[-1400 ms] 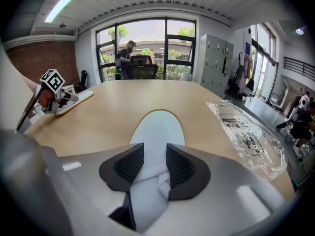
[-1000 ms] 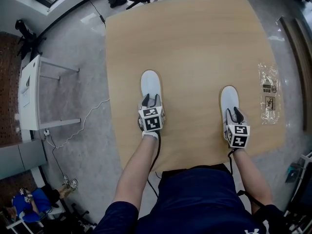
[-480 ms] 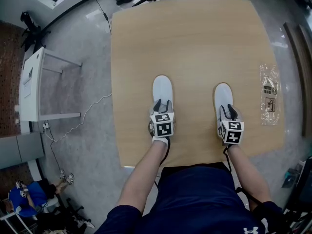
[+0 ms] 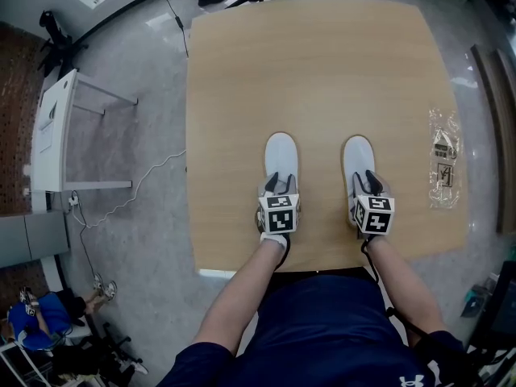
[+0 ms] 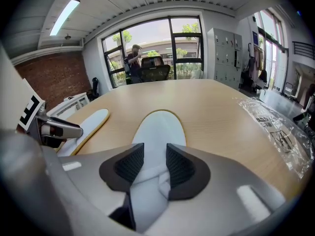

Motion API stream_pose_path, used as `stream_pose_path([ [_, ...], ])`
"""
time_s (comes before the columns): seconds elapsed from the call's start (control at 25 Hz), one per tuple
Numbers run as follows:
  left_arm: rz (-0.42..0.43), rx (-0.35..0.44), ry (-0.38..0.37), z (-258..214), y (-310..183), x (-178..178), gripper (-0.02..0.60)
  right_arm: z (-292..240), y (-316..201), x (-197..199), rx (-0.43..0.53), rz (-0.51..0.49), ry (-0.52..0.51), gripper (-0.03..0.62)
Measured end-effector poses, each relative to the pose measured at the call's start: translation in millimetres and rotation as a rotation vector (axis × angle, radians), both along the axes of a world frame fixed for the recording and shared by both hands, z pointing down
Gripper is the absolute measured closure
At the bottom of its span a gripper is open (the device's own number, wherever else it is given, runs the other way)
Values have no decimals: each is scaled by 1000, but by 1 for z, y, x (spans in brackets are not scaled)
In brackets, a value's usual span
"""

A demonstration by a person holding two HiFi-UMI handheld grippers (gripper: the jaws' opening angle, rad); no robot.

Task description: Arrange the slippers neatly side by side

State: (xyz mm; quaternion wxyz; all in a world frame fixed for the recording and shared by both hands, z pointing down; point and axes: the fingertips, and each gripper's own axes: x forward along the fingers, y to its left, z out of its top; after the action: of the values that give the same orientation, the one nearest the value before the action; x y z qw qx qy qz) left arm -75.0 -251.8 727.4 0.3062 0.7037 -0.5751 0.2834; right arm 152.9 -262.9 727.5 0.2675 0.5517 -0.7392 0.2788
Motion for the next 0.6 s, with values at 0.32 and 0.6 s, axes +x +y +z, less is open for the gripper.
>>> stream_pose_path([
  [0.32,-24,-22,46,0,17,18,425,0,0,-24,-16,-38,-32,445],
  [0.6,-18,-33,51,-1,22,28,425,-1,-3,-46,-36,-59,-70,448],
])
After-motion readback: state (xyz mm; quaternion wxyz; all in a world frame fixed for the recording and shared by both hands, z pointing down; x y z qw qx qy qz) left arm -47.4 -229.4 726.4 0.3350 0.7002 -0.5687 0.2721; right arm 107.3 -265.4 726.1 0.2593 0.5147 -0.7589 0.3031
